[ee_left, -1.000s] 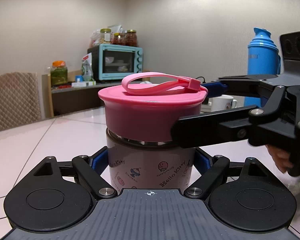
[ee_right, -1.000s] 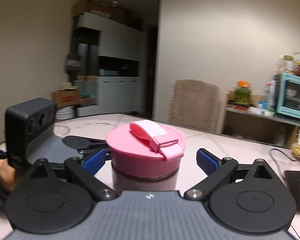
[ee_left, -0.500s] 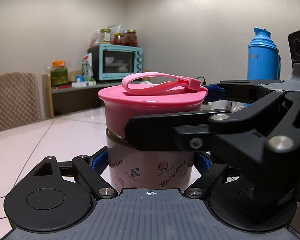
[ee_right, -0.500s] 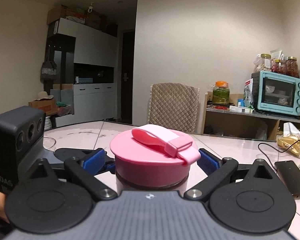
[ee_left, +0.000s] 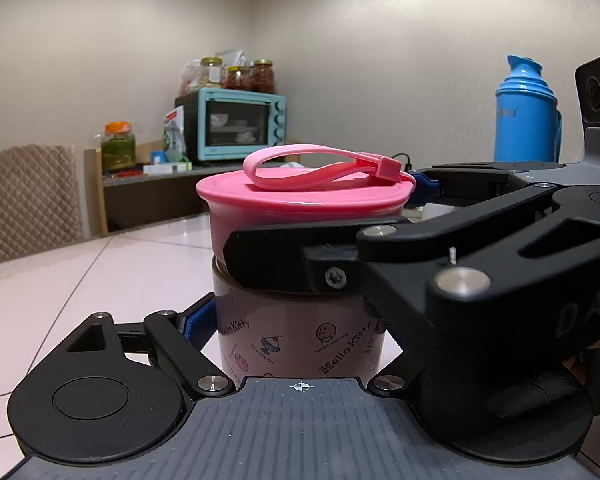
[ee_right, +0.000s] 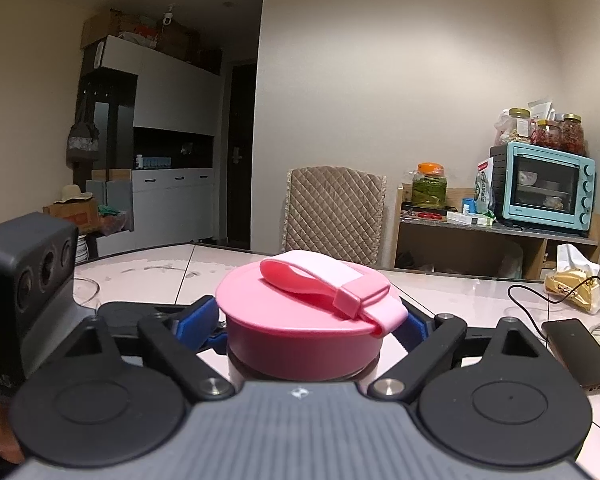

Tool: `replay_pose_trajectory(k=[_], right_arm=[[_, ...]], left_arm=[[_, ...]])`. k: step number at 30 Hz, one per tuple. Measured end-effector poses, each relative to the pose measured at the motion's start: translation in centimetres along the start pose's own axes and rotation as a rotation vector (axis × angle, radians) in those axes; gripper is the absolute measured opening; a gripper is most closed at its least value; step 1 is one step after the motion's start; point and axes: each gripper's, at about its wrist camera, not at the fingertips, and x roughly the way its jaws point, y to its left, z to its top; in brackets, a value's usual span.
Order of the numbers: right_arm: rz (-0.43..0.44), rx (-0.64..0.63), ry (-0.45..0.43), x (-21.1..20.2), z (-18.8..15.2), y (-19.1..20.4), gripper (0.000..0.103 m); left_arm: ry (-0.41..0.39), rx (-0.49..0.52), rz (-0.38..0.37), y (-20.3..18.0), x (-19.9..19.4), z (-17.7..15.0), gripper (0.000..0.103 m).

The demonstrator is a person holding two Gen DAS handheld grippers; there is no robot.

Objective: Unscrew bottle cap and pour

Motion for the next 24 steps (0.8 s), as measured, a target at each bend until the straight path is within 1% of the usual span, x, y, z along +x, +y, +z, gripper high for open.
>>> replay_pose_trajectory(k=[1, 7, 11, 13, 19, 23, 24], right_arm=[[0.0, -0.001, 0.001, 0.0, 0.0, 0.0, 0.087], [0.017, -0.02, 0.003, 0.1, 0.0, -0.1, 0.086], [0.087, -0.057, -0.008, 0.0, 0.0, -1.0, 0.085], [0.141, -0.08, -0.01, 0.0, 0.0, -1.8, 0.085], [0.355, -0.142, -0.015, 0.2, 0.2, -5.2, 0.085], [0.468, -0.141, -0.013, 0.8, 0.4, -6.9, 0.085], [0.508, -0.13, -0.013, 0.9, 0.6, -7.5, 0.085]], left_arm=[[0.0, 0.0, 0.0, 0.0, 0.0, 0.0, 0.089], [0.0, 0.0, 0.002, 0.0, 0.0, 0.0, 0.09], [-0.001, -0.001, 0.001, -0.1, -0.2, 0.0, 0.089], [0.0, 0.001, 0.001, -0.1, -0.2, -0.1, 0.089], [0.0, 0.005, 0.002, -0.1, -0.2, -0.1, 0.089], [0.0, 0.004, 0.001, -0.5, -0.3, -0.2, 0.089], [0.0, 0.005, 0.001, -0.7, -0.3, -0.2, 0.089]])
